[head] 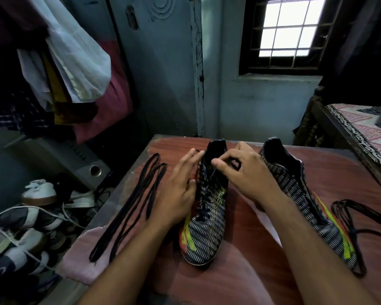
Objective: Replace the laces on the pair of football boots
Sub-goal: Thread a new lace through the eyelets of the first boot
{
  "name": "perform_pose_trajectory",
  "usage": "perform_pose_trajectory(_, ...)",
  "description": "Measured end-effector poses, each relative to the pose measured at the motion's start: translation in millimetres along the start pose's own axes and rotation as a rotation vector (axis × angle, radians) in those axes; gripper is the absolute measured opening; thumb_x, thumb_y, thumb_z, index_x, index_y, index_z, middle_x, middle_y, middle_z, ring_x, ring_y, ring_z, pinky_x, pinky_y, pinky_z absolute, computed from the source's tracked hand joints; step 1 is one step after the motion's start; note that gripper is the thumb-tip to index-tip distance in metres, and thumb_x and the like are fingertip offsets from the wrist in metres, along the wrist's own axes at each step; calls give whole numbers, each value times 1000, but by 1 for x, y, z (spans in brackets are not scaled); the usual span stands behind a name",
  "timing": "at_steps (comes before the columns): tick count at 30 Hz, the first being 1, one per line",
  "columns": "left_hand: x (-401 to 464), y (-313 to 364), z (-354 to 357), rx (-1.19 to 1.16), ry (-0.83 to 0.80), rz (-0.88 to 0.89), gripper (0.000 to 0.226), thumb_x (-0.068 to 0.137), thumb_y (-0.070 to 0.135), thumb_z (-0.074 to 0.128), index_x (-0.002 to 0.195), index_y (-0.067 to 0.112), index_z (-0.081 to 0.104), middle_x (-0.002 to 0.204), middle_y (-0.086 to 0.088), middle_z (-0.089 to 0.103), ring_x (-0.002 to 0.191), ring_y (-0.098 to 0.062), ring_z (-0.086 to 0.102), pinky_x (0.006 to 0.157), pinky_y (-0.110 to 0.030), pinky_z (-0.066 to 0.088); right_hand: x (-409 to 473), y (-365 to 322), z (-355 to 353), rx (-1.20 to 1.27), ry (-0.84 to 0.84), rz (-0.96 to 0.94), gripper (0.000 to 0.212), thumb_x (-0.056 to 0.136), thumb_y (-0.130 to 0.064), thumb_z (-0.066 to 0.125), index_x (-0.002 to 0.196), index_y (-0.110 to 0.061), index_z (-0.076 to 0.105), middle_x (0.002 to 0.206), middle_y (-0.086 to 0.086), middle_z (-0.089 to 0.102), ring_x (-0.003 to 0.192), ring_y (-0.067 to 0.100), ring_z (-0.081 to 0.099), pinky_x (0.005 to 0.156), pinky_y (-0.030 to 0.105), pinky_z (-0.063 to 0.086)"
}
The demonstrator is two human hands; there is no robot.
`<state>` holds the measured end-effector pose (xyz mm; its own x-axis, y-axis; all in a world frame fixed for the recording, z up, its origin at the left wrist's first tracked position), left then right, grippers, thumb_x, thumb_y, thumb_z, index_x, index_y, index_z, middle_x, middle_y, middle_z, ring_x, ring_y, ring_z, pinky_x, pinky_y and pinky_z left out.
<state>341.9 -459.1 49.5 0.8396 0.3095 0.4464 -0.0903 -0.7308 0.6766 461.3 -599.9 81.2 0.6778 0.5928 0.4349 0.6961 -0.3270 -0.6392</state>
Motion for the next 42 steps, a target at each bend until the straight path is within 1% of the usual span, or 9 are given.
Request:
perform_pose_trajectory(2, 18, 2, -6, -16, -143, 24, 59, 90, 6, 50, 141, 33, 59, 155, 13, 49, 144, 2, 39, 120, -37, 37, -2, -1, 6, 22, -68, 13, 29, 83, -55, 72, 91, -27, 70, 87, -8, 46, 79, -2, 50, 67, 15, 36)
perform_pose_trajectory(5, 31, 3, -15, 52, -302, 82, 41, 87, 27, 55, 126, 32, 64, 141, 18, 59, 116, 9, 55, 94, -27, 48, -2, 1, 11, 107, -105, 17, 19, 86, -44, 76, 88, -29, 65, 86, -10, 45, 75, -4, 49, 66, 13, 35)
perform_pose_trajectory(10, 25, -17, -20, -183, -295, 29, 18, 100, 15, 59, 114, 24, 62, 130, 16, 63, 87, 4, 59, 76, -26, 46, -1, 7, 15, 207, -131, 38, 12, 91, -29, 75, 84, -24, 66, 87, -7, 48, 76, 0, 48, 71, 13, 36)
perform_pose_trajectory(15, 26, -19, -15, -188, -238, 62, 20, 97, 22, 53, 115, 22, 61, 120, 9, 63, 99, -16, 59, 86, -55, 50, -1, 9, 20, 274, -94, 62, 14, 92, -17, 74, 81, -14, 67, 89, 2, 53, 79, 4, 50, 77, 20, 40)
perform_pose_trajectory(21, 21, -17, -14, -205, -260, 135, 31, 94, 21, 64, 125, 24, 62, 138, 13, 57, 130, -6, 52, 96, -15, 41, -1, 6, 18, 374, -51, 72, 17, 85, -39, 70, 82, -23, 71, 95, 10, 63, 90, 24, 60, 86, 36, 47)
perform_pose_trajectory(27, 22, -18, -13, -195, -244, 136, 29, 92, 26, 67, 121, 25, 61, 138, 14, 58, 130, -4, 52, 94, -12, 38, -3, 8, 22, 526, -33, 128, 21, 98, -32, 61, 90, -14, 68, 95, 18, 68, 97, 34, 65, 99, 61, 48)
perform_pose_trajectory(32, 21, -20, -13, -209, -239, 109, 29, 92, 25, 67, 120, 25, 61, 137, 16, 58, 114, 5, 55, 91, -14, 39, -4, 5, 18, 492, 29, 124, 16, 104, -23, 58, 92, -16, 64, 86, 0, 63, 87, 14, 60, 89, 47, 51)
perform_pose_trajectory(38, 22, -22, -13, -164, -206, 132, 29, 93, 31, 66, 122, 28, 61, 135, 15, 58, 121, -5, 56, 93, -27, 43, -4, -13, 2, -33, 59, -104, 15, 101, -34, 55, 95, -20, 57, 101, -9, 48, 91, 2, 54, 76, 11, 43)
perform_pose_trajectory(42, 22, -25, -15, -131, -155, 141, 27, 95, 29, 66, 122, 26, 63, 131, 14, 60, 117, -7, 58, 95, -28, 46, -2, -15, -8, -158, 74, -164, 17, 100, -36, 54, 89, -23, 55, 93, -11, 53, 87, 7, 50, 79, 21, 41)
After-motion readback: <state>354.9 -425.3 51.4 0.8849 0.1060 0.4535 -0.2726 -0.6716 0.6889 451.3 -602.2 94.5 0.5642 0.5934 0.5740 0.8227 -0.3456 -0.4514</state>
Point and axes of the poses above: each hand's wrist, its own x-axis towards the middle knuckle, its own z-axis out of the palm, y = z × x, the point moved 6 cm from there along x, towards the middle knuckle
